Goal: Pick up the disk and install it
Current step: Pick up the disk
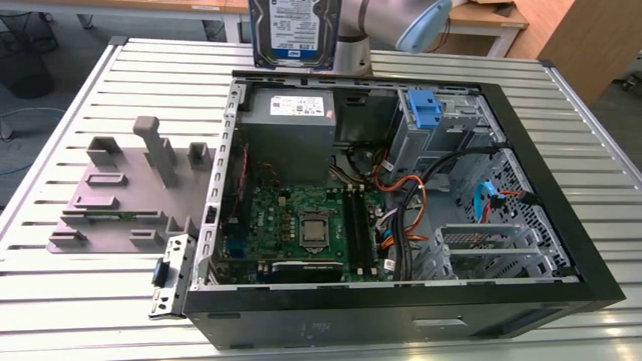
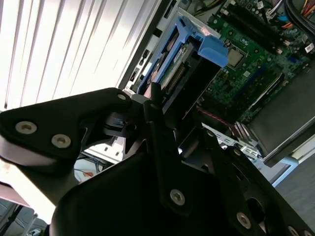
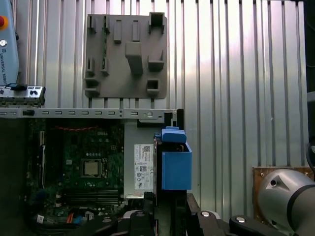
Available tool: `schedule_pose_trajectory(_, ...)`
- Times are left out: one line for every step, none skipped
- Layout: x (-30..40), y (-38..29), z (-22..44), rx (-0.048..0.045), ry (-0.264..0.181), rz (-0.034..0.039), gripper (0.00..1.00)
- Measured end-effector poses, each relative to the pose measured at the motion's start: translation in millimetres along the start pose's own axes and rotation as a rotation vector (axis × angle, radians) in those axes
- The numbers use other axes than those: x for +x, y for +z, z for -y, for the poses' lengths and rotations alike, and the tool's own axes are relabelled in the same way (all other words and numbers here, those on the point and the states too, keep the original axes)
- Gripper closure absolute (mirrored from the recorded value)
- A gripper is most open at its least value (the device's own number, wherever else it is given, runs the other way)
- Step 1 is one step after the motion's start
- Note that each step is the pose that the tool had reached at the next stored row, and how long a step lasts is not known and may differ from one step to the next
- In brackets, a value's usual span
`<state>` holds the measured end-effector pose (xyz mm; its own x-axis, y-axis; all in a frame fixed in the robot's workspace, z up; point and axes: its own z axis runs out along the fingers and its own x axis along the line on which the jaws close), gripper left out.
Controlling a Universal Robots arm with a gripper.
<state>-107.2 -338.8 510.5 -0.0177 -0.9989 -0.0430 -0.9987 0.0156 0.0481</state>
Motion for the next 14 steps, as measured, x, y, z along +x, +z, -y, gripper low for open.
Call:
schedule_pose_trajectory(-0.1, -0.1, 2.7, 0.0000, 0.000, 0.0000, 0.65)
schedule_pose_trajectory(-0.1, -0.2, 5.4, 0.0000, 0.000, 0.0001, 0.65)
schedule_pose_trajectory(-0.1, -0.3, 8.0, -0.0001, 0.000, 0.0001, 0.65)
schedule_pose_trajectory(-0.2, -0.4, 10.6, -0.0001, 0.000, 0.0000, 0.65)
schedule_pose_trajectory(-0.2, -0.5, 13.1, 0.0000, 0.000, 0.0001, 0.65)
schedule_pose_trajectory(-0.3, -0.6, 15.6, 0.0000, 0.000, 0.0000, 0.65)
schedule_pose_trajectory(-0.3, -0.7, 18.2, 0.0000, 0.000, 0.0001, 0.65)
schedule_pose_trajectory(-0.4, -0.9, 20.6, -0.0001, 0.000, 0.0000, 0.65)
schedule_pose_trajectory(-0.4, -0.9, 23.1, -0.0001, 0.000, 0.0000, 0.65)
schedule_pose_trajectory(-0.4, -1.0, 25.5, -0.0001, 0.000, 0.0000, 0.65)
schedule_pose_trajectory(-0.5, -1.1, 28.1, 0.0000, 0.000, 0.0000, 0.65)
schedule_pose_trajectory(-0.5, -1.2, 30.5, -0.0001, 0.000, 0.0000, 0.65)
schedule_pose_trajectory(-0.6, -1.3, 33.1, -0.0001, 0.000, 0.0000, 0.65)
schedule_pose_trajectory(-0.6, -1.4, 36.0, -0.0001, 0.000, 0.0001, 0.65)
